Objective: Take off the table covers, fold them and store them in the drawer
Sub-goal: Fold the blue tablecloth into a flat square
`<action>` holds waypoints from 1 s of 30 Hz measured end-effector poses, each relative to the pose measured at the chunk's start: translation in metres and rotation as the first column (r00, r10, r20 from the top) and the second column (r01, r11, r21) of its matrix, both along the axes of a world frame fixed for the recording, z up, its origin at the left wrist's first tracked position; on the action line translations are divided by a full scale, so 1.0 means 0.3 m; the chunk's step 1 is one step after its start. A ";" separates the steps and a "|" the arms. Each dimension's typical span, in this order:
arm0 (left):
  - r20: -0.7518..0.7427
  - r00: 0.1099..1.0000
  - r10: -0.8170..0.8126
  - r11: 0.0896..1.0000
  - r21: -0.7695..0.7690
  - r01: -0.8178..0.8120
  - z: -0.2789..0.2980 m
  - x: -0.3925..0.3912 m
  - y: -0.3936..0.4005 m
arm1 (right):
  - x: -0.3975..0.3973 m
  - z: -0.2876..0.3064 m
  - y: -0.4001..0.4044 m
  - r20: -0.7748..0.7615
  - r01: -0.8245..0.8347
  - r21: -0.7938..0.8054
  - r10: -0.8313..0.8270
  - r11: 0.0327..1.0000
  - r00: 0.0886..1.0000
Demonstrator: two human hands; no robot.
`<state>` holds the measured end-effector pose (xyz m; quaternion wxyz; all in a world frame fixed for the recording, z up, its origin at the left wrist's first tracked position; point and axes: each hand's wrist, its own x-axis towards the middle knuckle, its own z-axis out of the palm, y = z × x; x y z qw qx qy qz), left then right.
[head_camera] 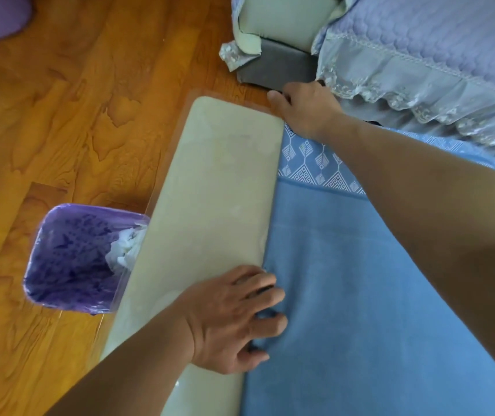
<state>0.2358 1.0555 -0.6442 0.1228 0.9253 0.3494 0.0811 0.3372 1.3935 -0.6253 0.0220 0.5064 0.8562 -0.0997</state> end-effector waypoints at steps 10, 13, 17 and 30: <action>-0.055 0.998 0.017 1.000 0.001 -0.017 0.000 -0.016 0.005 | -0.035 0.056 -0.171 -0.356 0.178 0.468 0.001 0.866 0.934; -0.079 0.997 0.010 1.000 0.009 -0.009 0.010 0.002 0.010 | 0.149 0.024 -0.457 -0.358 -0.010 0.438 0.185 0.899 0.915; -0.160 0.987 0.029 0.999 -0.020 -0.032 0.042 0.021 0.004 | 0.562 -0.031 -0.604 -0.156 0.137 0.257 -0.099 0.956 0.983; -0.225 0.698 0.679 0.721 0.028 -0.692 0.008 0.803 0.221 | 1.072 -0.045 -0.329 0.050 0.063 -0.016 -0.063 0.998 0.997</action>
